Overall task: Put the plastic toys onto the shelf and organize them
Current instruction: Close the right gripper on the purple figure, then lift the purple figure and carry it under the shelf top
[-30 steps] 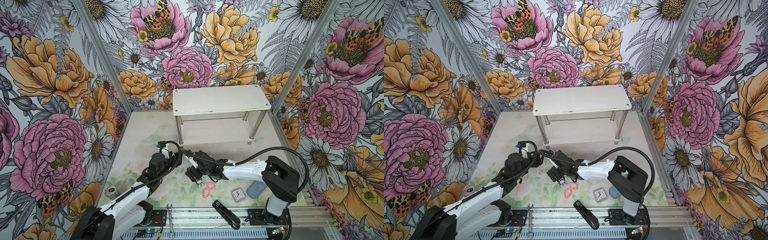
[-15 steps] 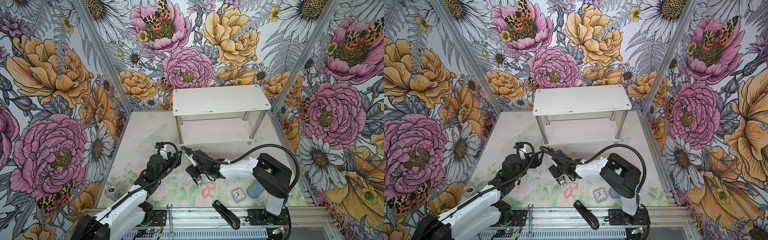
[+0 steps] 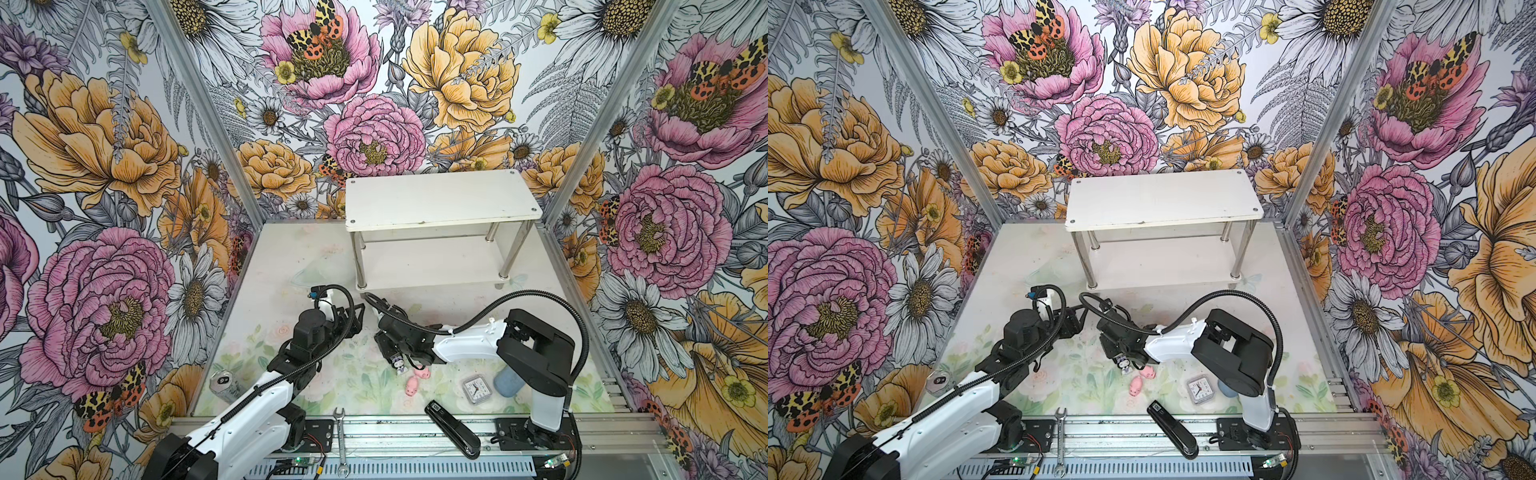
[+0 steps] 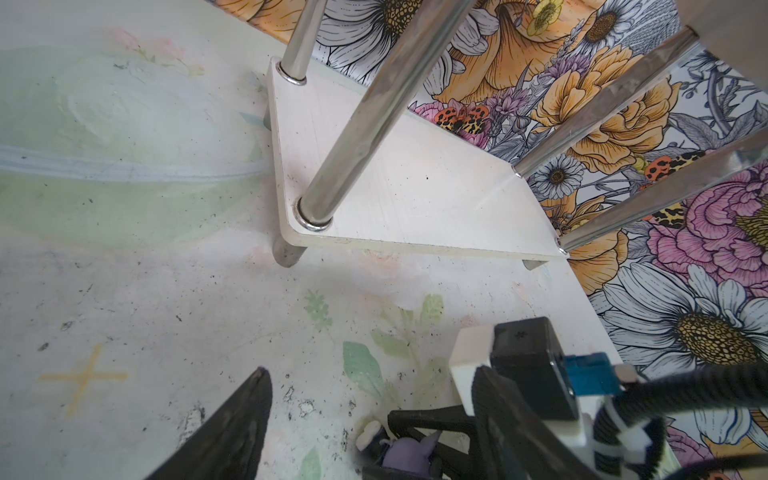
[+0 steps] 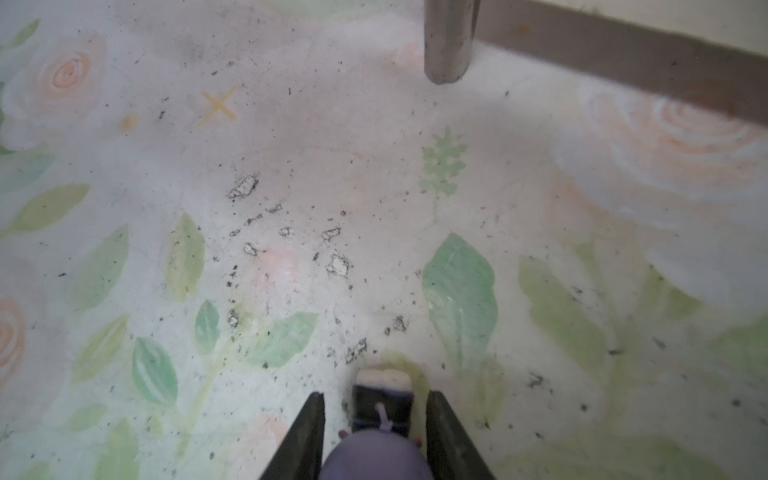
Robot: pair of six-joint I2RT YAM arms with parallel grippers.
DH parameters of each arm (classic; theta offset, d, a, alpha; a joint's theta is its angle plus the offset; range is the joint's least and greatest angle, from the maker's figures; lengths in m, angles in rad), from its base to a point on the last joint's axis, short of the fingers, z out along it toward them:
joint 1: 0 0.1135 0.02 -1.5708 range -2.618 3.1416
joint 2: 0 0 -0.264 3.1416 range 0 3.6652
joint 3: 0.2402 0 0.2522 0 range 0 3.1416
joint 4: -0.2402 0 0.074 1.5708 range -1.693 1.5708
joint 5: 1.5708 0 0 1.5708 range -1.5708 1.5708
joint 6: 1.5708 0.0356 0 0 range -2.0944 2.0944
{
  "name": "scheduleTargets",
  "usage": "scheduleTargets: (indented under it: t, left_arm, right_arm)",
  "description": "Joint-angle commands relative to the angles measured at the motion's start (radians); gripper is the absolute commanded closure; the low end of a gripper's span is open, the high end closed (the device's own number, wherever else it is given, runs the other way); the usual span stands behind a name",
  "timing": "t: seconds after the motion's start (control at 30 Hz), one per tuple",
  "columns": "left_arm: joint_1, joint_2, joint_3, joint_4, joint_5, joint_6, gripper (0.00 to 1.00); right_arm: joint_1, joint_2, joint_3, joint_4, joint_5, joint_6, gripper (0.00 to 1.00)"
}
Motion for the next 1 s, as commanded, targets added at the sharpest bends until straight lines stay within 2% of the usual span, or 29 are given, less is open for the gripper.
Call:
scheduleTargets:
  t: [0.0,0.17,0.27,0.6,0.97]
  left_arm:
    - [0.007,-0.007,0.005,-0.045,0.035,-0.021,0.23]
    - [0.006,-0.029,-0.003,-0.067,0.008,-0.033,0.24]
    - [0.004,-0.040,-0.018,-0.054,-0.006,-0.034,0.24]
    - [0.003,-0.041,-0.045,-0.020,-0.023,-0.010,0.24]
    - [0.003,-0.037,-0.036,-0.034,-0.044,0.010,0.24]
  right_arm:
    - [0.015,-0.031,0.055,-0.067,0.165,0.070,0.83]
    - [0.002,-0.060,0.125,-0.137,0.322,0.094,0.86]
    - [-0.033,-0.055,0.206,-0.193,0.369,0.091,0.87]
    - [-0.191,0.027,0.378,-0.201,0.344,0.081,0.87]
    - [-0.227,0.193,0.558,-0.202,0.298,0.082,0.87]
